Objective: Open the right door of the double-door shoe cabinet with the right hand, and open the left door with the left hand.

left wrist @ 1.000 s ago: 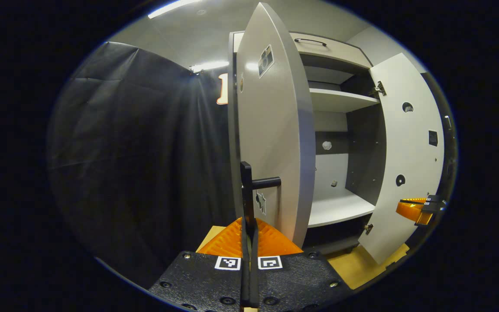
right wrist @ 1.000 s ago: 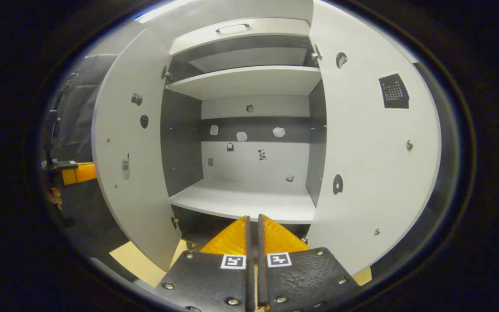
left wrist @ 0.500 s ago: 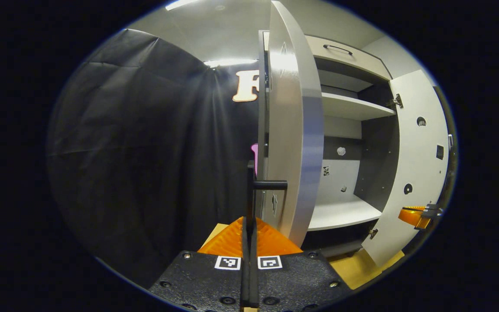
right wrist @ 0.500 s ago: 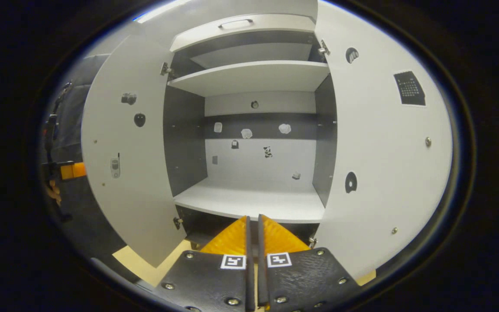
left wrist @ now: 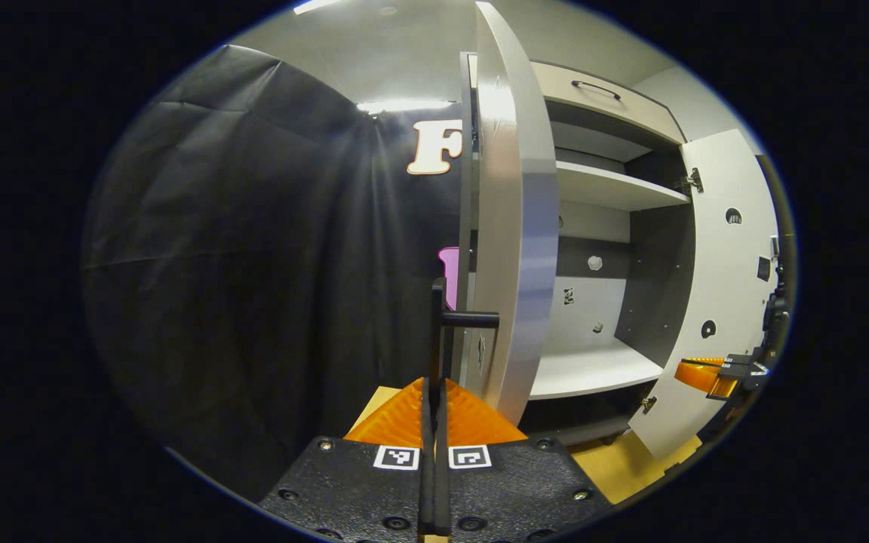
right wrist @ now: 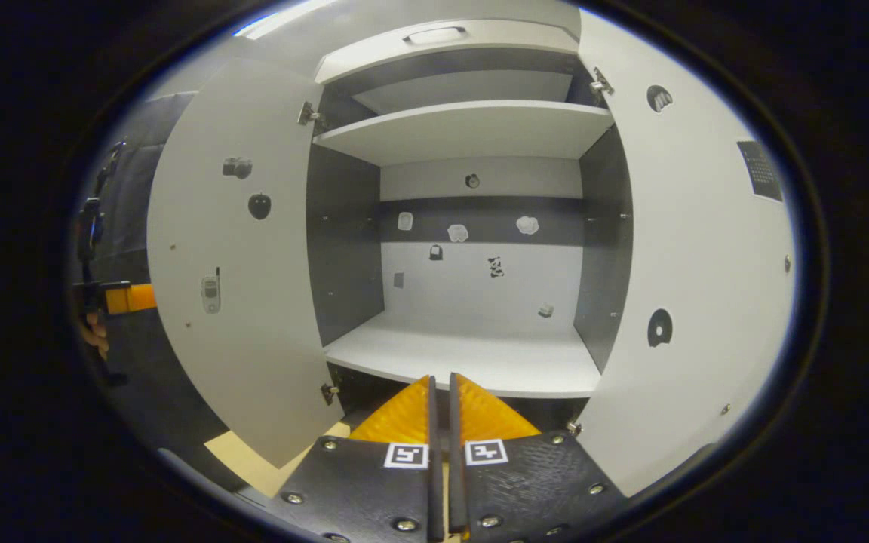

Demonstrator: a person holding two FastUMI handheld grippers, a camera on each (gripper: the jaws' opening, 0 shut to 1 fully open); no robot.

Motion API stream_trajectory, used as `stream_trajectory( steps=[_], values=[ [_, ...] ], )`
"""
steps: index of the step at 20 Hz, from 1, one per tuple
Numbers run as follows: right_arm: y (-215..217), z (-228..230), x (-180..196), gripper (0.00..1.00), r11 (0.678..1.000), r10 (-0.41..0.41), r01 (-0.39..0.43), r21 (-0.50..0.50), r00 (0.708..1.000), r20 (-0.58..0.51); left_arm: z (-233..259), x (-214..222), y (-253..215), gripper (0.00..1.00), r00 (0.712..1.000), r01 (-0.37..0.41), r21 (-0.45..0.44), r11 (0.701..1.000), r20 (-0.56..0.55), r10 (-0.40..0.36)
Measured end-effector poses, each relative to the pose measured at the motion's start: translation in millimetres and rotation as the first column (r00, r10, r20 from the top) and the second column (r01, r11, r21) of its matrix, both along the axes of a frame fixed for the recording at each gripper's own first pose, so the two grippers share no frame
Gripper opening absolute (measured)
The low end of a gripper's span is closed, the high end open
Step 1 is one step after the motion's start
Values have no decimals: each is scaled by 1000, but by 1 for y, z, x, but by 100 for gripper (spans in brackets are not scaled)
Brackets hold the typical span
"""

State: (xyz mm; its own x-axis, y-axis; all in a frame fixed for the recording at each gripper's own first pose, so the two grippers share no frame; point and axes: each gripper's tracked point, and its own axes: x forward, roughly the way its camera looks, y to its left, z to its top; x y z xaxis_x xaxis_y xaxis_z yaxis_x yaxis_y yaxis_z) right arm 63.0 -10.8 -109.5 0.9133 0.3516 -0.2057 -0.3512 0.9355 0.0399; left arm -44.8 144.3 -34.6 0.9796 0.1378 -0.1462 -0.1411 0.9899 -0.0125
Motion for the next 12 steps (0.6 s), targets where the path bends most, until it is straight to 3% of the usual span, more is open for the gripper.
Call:
stream_trajectory(
  steps=[5, 9, 12],
  values=[
    [1, 1, 7, 4, 1000, 7, -7, 13, 1000, 0, 1, -10, -1, 0, 1000, -18, 6, 1000, -4, 18],
    [-1, 1, 14, 4, 1000, 1, -1, 24, 1000, -5, 8, -32, -16, 0, 1000, -10, -57, 998, 2, 10],
    [2, 2, 16, 4, 999, 3, -3, 47, 1000, -14, 8, -40, -25, 0, 1000, 1, -34, 999, -4, -1]
  ],
)
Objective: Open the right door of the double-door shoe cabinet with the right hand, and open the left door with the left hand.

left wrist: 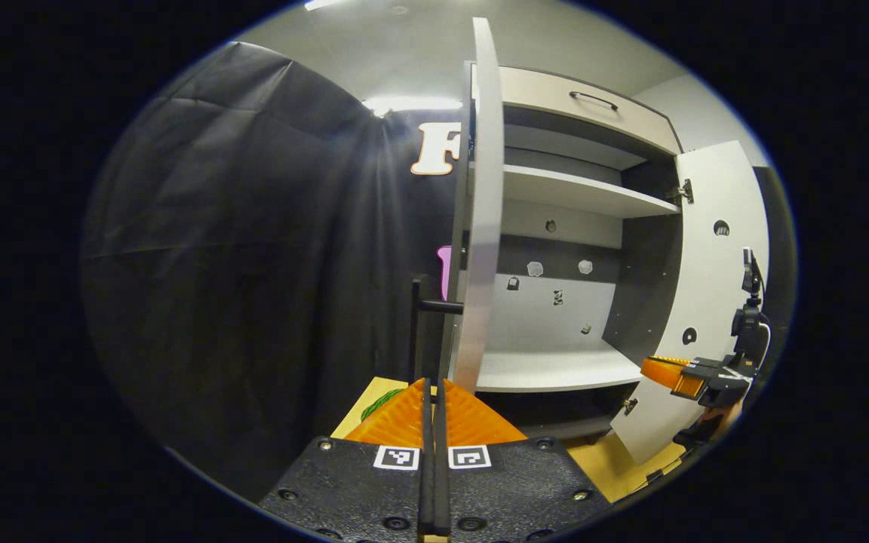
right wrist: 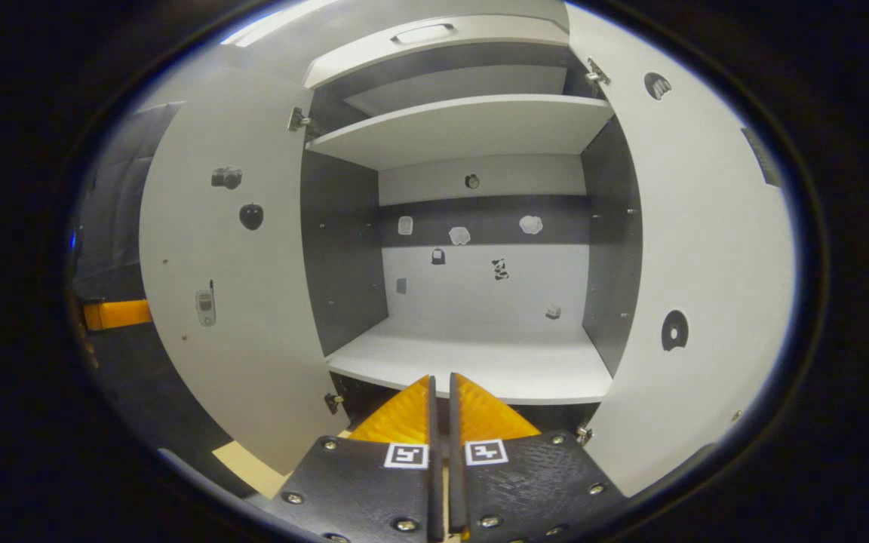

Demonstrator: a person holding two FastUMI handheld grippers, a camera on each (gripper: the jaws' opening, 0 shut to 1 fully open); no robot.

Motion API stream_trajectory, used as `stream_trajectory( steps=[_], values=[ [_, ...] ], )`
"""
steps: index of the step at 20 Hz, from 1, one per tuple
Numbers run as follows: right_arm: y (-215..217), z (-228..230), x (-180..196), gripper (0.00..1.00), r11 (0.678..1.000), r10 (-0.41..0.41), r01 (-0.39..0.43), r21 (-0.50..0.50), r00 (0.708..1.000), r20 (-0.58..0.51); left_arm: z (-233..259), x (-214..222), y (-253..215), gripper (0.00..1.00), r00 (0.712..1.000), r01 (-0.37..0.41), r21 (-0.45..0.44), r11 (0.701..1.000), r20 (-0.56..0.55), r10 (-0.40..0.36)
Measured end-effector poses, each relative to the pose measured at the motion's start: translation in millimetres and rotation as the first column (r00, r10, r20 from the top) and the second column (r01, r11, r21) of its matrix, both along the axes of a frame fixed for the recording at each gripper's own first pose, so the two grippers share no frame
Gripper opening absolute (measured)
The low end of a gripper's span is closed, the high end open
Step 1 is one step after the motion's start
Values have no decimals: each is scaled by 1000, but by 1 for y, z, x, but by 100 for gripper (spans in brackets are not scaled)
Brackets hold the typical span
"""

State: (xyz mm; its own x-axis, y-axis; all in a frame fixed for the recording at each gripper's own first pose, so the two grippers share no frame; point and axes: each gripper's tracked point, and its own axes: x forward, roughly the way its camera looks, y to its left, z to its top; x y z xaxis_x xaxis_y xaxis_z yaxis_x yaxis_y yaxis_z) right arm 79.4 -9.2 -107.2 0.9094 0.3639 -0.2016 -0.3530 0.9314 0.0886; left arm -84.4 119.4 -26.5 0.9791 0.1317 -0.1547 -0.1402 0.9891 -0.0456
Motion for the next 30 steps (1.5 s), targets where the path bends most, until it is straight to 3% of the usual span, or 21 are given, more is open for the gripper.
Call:
stream_trajectory(
  steps=[7, 12, 24, 26, 27, 28, 30],
  values=[
    [-22, 16, -4, 4, 993, -117, 116, 34, 993, 20, 18, 13, -58, 0, 991, 121, -11, 993, 54, -120],
    [-47, 39, -19, 4, 976, -216, 217, -5, 973, 85, 17, 27, -97, 0, 975, 218, -5, 976, 54, -217],
    [-63, 99, -74, 12, 958, -285, 285, 34, 933, 218, 13, 65, -172, 0, 924, 374, 42, 926, 60, -376],
    [-70, 99, -74, 25, 951, -308, 307, 37, 926, 217, 13, 68, -184, 11, 914, 400, 39, 916, 62, -402],
    [-74, 99, -76, 25, 946, -321, 320, 41, 921, 218, 13, 68, -190, 20, 906, 416, 31, 909, 65, -417],
    [-78, 101, -78, 26, 943, -332, 329, 48, 917, 221, 14, 69, -195, 22, 902, 426, 26, 904, 68, -427],
    [-83, 104, -81, 28, 936, -350, 346, 59, 908, 229, 14, 72, -202, 40, 895, 440, 31, 897, 65, -441]
  ],
)
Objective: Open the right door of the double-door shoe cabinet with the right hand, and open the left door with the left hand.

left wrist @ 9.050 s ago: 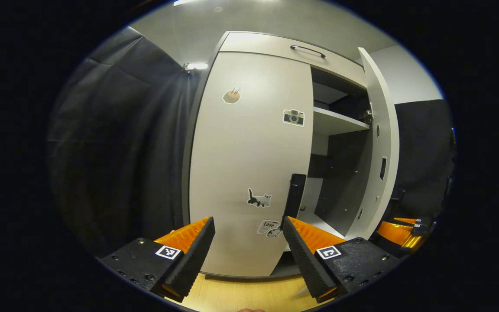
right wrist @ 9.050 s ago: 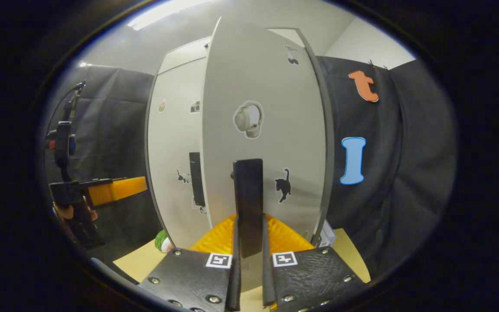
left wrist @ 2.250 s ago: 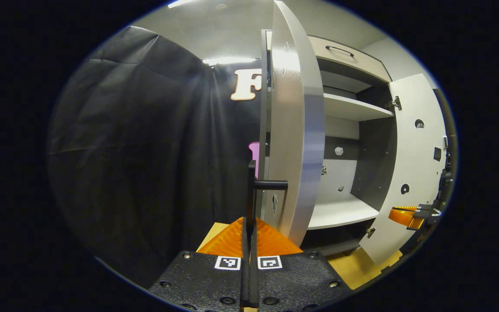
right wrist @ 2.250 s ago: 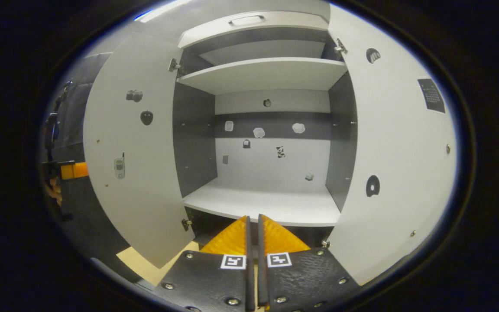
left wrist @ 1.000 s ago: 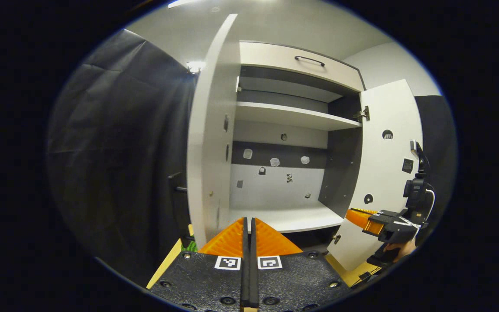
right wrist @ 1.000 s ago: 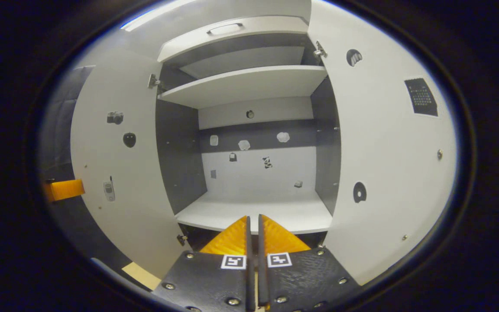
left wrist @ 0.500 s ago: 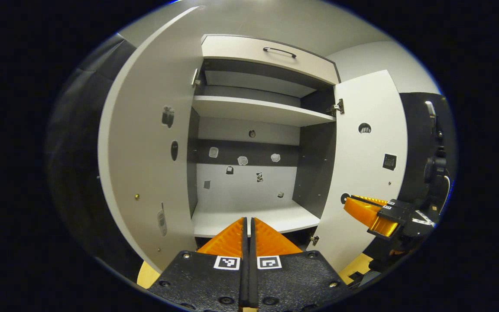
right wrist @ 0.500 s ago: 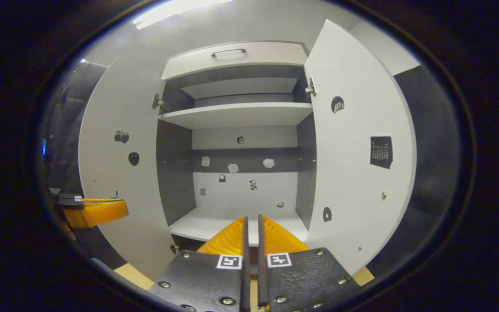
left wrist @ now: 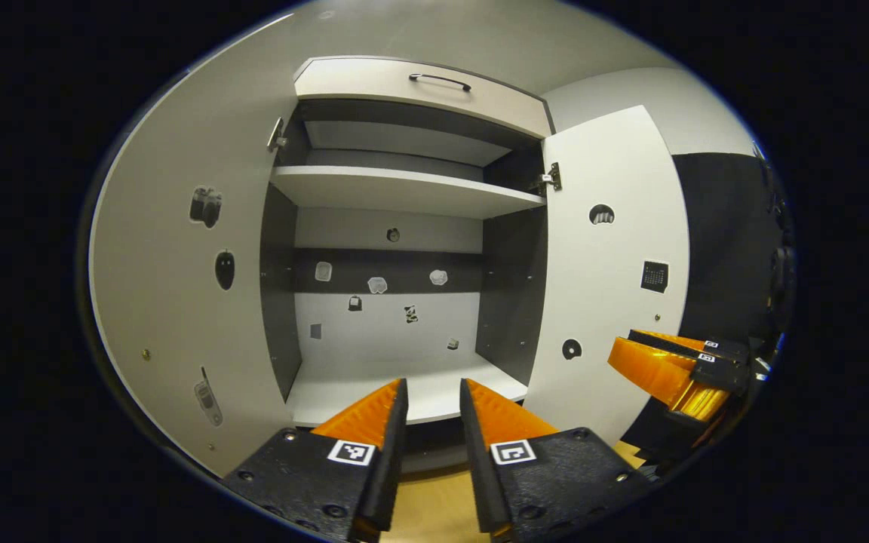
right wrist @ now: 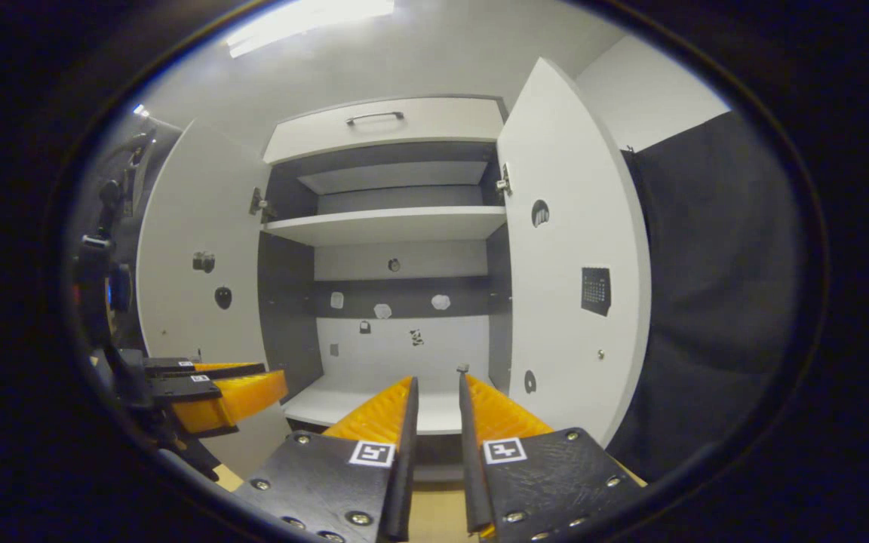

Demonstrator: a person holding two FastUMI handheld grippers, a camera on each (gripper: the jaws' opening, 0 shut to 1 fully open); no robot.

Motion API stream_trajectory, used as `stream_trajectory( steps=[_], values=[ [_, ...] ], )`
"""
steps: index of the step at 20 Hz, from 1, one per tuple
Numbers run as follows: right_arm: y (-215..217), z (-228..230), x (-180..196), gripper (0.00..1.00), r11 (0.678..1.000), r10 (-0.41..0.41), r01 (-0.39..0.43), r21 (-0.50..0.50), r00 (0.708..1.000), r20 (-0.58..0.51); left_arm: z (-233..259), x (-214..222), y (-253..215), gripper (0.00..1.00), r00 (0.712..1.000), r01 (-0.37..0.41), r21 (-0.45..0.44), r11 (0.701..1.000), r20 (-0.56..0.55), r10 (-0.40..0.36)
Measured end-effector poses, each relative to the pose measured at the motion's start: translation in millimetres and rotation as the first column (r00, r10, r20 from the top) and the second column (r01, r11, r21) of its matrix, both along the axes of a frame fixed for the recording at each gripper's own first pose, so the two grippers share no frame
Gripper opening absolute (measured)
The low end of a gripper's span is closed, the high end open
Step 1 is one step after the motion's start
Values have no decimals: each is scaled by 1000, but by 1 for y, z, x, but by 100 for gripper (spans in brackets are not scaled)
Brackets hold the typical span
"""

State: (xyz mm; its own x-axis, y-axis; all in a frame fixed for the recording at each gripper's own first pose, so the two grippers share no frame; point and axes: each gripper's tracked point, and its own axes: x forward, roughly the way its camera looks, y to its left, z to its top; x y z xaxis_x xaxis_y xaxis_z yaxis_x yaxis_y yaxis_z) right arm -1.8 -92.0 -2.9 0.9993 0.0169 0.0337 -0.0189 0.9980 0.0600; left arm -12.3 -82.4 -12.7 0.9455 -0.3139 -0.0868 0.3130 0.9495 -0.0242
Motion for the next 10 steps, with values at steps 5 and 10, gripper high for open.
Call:
stream_trajectory(
  steps=[5, 10],
  values=[
    [-6, 2, -8, 80, 1000, -22, 22, 4, 1000, 10, -3, 2, -11, 87, 1000, 16, -1, 1000, -8, -16],
    [-7, 2, -12, 89, 999, -35, 35, 15, 999, 10, -2, 5, -8, 99, 1000, 3, 14, 1000, 10, -3]
  ],
)
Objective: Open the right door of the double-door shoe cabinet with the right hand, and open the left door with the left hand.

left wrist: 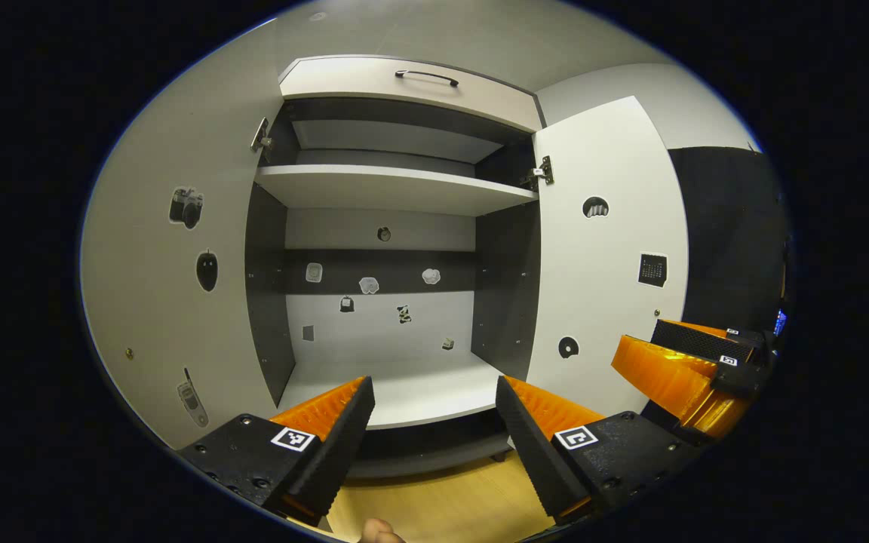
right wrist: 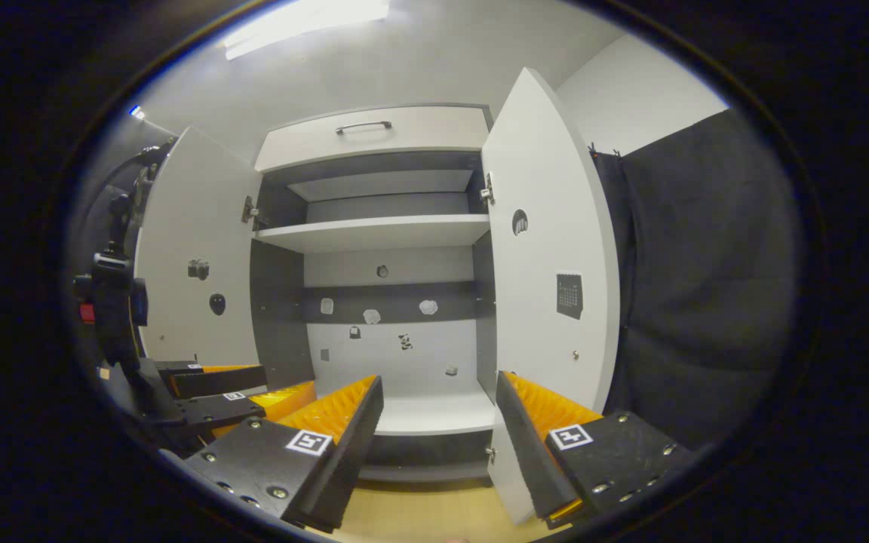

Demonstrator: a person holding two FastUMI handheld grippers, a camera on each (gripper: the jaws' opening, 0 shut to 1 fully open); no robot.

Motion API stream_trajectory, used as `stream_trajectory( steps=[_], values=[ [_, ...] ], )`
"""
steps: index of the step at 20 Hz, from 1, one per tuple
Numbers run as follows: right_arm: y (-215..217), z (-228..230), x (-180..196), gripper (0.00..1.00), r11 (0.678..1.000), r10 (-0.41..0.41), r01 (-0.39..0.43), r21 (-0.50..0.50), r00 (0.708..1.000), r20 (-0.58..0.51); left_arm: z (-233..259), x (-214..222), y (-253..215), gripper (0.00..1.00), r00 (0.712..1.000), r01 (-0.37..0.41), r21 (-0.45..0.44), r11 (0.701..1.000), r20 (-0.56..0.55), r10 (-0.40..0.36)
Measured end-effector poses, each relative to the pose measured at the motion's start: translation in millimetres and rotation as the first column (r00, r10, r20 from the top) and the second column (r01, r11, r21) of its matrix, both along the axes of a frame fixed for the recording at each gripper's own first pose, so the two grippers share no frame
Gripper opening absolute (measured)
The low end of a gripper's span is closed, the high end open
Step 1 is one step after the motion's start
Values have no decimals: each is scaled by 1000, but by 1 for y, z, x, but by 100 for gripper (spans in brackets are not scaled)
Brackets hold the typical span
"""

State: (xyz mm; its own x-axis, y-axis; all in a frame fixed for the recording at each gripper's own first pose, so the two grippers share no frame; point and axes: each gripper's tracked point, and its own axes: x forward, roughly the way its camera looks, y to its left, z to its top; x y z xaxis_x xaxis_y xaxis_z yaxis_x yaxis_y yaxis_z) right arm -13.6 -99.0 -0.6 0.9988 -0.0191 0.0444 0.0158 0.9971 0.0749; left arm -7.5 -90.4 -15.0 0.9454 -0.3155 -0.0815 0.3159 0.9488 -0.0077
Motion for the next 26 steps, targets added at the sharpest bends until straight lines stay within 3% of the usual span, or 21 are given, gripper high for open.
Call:
stream_trajectory(
  steps=[2, 5, 6, 18, 26],
  values=[
    [-2, -2, -1, 84, 1000, -13, 13, 6, 1000, -10, -1, 2, -2, 99, 1000, 6, -8, 1000, -2, -6],
    [-3, -4, -5, 93, 1000, -30, 30, 2, 999, -12, -4, 5, -7, 100, 1000, 20, -15, 1000, -16, -20],
    [-4, -4, -7, 89, 999, -37, 37, -4, 999, -9, -5, 6, -8, 100, 1000, 22, -15, 1000, -18, -23],
    [-18, -7, -7, 93, 997, -83, 83, -10, 997, -8, -4, 18, -26, 100, 998, 56, -7, 998, -12, -56],
    [-18, -8, -1, 93, 997, -72, 72, -17, 997, -14, -2, 25, -19, 100, 999, 35, -6, 999, -7, -35]
  ],
)
